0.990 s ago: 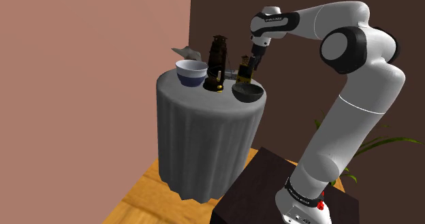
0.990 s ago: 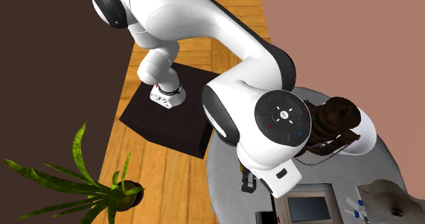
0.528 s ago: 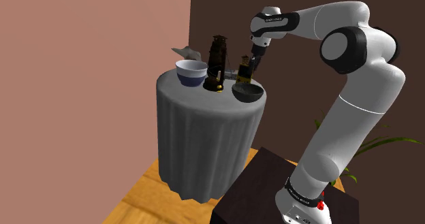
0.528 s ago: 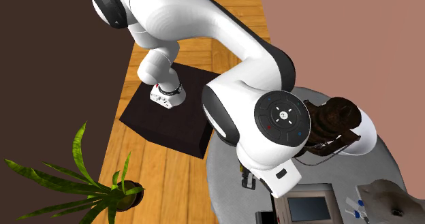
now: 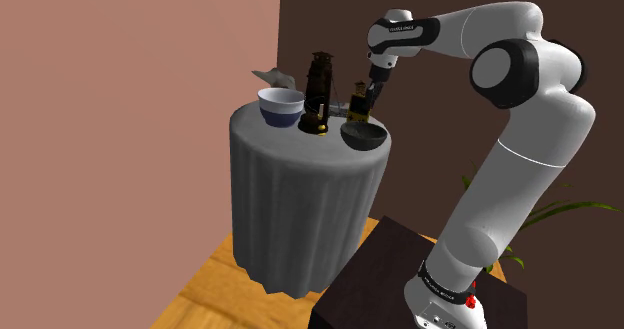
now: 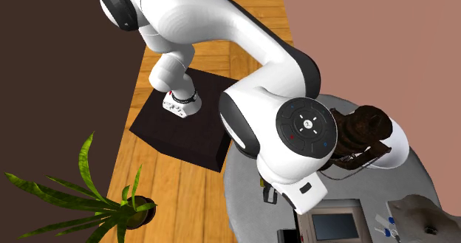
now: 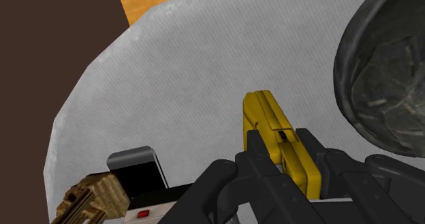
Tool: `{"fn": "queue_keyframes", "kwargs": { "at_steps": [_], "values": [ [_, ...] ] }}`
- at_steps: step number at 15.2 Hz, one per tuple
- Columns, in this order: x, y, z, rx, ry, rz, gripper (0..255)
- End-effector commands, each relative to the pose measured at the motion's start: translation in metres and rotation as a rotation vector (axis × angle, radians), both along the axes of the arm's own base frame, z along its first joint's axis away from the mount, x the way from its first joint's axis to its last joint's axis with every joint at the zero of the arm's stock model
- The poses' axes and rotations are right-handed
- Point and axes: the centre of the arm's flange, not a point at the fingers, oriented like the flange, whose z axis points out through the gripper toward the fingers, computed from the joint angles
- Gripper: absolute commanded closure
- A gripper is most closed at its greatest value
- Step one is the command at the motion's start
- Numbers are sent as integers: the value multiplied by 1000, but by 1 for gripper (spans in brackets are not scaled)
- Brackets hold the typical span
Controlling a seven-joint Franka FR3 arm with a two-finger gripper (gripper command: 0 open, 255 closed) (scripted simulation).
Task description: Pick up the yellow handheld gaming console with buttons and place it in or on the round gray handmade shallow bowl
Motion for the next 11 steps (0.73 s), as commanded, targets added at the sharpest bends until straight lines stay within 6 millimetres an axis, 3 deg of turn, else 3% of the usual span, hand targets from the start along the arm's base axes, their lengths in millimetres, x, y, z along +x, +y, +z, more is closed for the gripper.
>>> {"fn": "queue_keyframes", "kwargs": {
  "at_steps": [1, 11],
  "values": [
    [0, -1, -1, 0, 3, -1, 255],
    [0, -1, 52, 0, 3, -1, 255]
  ]
}}
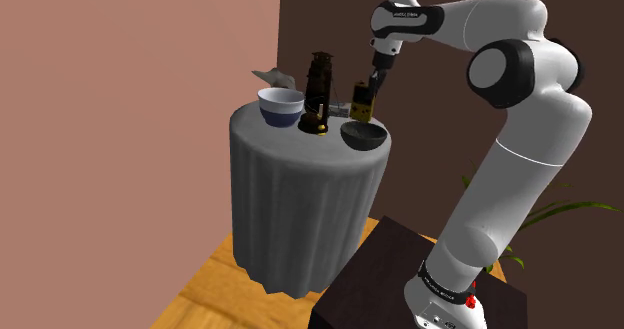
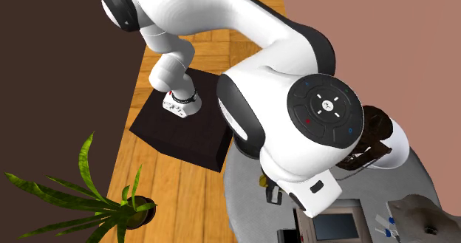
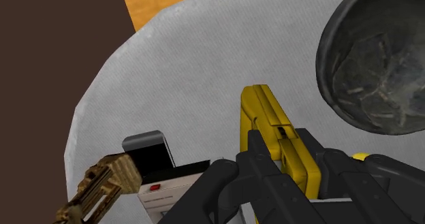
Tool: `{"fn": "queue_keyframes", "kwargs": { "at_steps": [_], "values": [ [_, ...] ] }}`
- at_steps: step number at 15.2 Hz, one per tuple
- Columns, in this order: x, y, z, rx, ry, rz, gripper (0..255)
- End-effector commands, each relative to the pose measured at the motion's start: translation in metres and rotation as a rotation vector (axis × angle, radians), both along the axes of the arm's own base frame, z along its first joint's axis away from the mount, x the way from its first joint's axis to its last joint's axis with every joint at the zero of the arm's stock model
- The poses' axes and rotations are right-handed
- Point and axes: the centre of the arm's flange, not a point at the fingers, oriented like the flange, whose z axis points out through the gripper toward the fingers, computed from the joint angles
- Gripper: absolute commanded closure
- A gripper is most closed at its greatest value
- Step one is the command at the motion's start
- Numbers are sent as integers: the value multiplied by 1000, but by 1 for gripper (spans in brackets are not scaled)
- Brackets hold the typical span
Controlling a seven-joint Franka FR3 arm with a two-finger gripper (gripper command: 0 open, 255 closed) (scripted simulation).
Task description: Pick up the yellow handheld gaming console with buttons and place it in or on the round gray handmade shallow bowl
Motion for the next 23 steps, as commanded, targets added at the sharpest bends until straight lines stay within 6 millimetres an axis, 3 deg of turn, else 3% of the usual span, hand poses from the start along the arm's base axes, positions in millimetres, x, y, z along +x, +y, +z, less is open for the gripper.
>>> {"fn": "queue_keyframes", "kwargs": {
  "at_steps": [1, 19, 23],
  "values": [
    [0, 1, 12, 0, 0, 0, 255],
    [0, 1, 104, 0, 0, 0, 255],
    [-29, 43, 117, 0, 0, 0, 255]
  ]
}}
